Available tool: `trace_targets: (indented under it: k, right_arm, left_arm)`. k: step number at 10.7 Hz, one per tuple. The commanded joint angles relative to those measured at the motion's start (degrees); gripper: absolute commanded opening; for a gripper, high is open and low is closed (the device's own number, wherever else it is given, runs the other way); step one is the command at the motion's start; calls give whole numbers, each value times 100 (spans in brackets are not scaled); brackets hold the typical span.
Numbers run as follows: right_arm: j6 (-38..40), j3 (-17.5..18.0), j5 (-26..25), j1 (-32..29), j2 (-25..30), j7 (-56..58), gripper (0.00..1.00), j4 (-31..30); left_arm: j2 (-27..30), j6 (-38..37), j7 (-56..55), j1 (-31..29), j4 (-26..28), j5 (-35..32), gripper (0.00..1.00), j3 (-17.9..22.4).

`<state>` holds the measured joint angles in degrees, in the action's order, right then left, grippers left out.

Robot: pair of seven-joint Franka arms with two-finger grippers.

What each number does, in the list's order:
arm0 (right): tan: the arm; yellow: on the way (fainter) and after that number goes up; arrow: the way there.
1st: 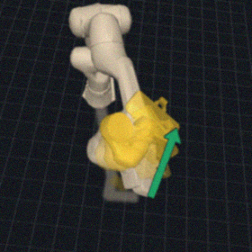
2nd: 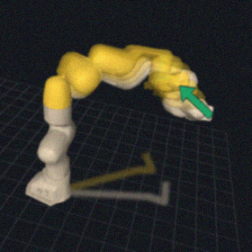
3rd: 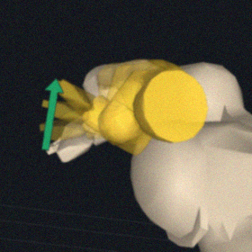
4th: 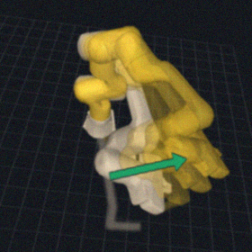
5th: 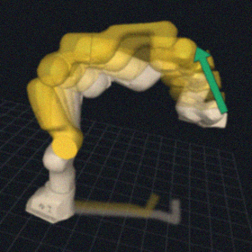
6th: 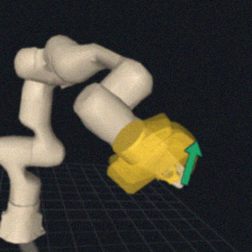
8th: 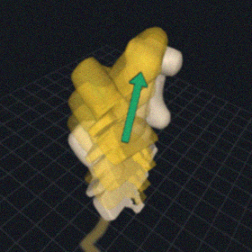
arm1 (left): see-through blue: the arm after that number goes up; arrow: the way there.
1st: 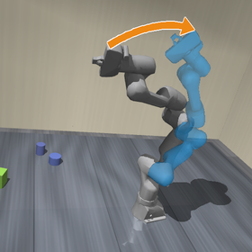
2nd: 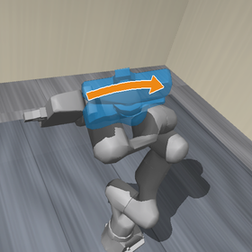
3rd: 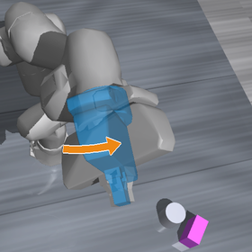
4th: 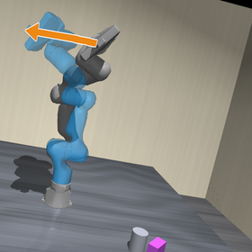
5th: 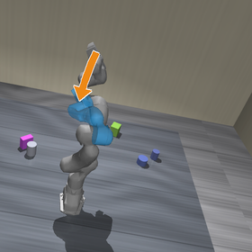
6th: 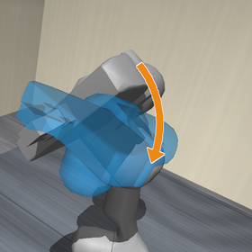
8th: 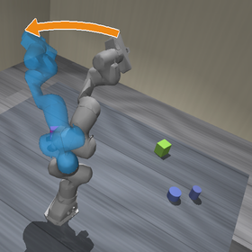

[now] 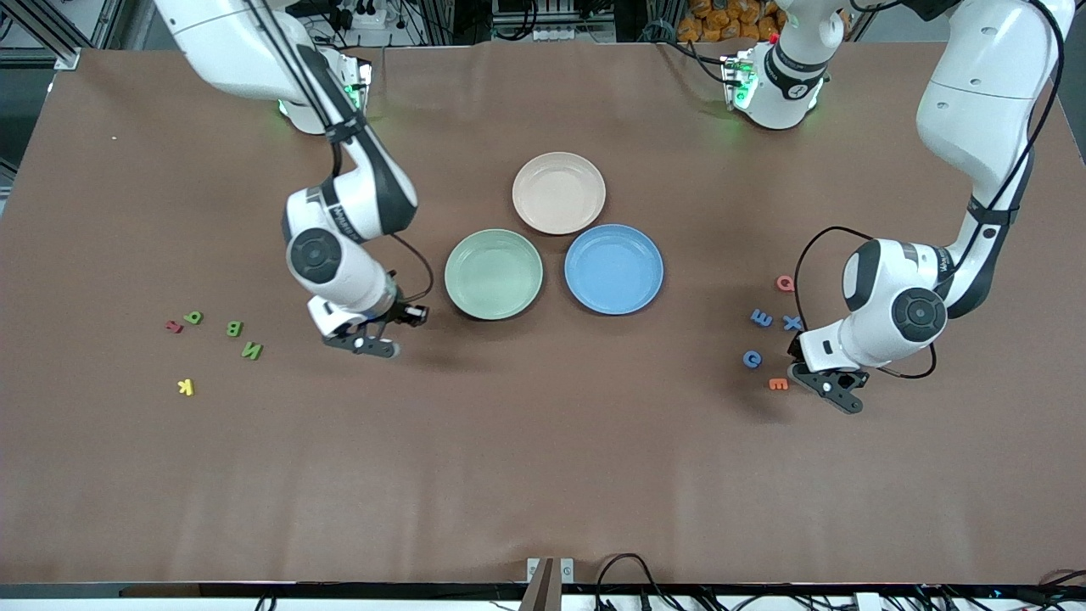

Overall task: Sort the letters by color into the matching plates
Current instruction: 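Release the green c onto the green plate while the left gripper grasps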

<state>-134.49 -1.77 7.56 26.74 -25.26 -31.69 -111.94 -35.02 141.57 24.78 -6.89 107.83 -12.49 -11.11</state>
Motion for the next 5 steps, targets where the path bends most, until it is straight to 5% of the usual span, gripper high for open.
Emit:
trace_targets:
  k: [1,5]
  right_arm:
    - [45,-25,18,559,144,-547,0,-100]
    - [45,98,18,1069,74,-1102,0,-91]
  left_arm:
    - [-172,37,53,-5,-156,-157,58,-6]
    - [-190,37,45,12,-201,-157,47,-6]
